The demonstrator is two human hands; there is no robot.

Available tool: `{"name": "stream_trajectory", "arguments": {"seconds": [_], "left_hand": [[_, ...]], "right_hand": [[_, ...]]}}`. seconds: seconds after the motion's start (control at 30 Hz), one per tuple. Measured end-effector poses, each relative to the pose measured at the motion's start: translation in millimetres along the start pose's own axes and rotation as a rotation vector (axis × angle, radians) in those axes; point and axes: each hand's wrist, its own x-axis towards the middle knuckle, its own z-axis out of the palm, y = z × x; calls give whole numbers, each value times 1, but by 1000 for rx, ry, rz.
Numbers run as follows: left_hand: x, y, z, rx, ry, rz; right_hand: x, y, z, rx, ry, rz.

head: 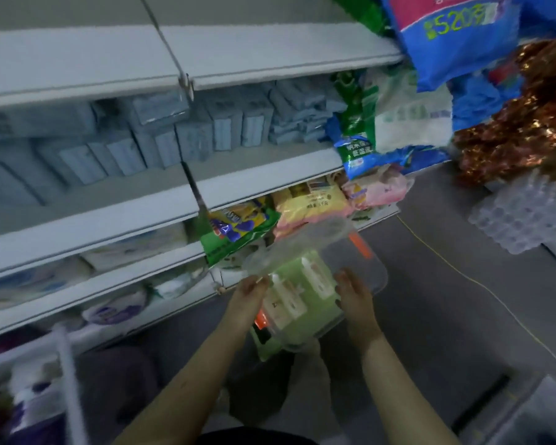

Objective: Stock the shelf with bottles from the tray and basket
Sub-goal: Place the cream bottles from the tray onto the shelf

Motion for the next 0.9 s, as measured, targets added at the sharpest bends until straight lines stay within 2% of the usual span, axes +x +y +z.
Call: {"name": "stream_trajectory", "arguments": {"seconds": [0.1,0.2,0.27,0.37,0.47,0.67,0.9], "left_hand": [[21,-3,19,-52,56,-46],[47,-15,38,-144,258,-96],[64,-29,49,-68,371,-221],[91,-58,63,181,494,-441],[111,-83,82,184,610,-527],[139,-113,102,65,741,-538],[146,-130,103,121,835,-374]], "right_hand": [[51,13,-4,-220,-76,35],[107,28,-15,-453,-247,88],[145,42,-22,-572,-315,112],[192,66,-28,-638,-378,174],[227,93,-28,-662,-394,274],[262,121,-11,-710,-416,226],[284,154,2,-840,-608,274]]}}
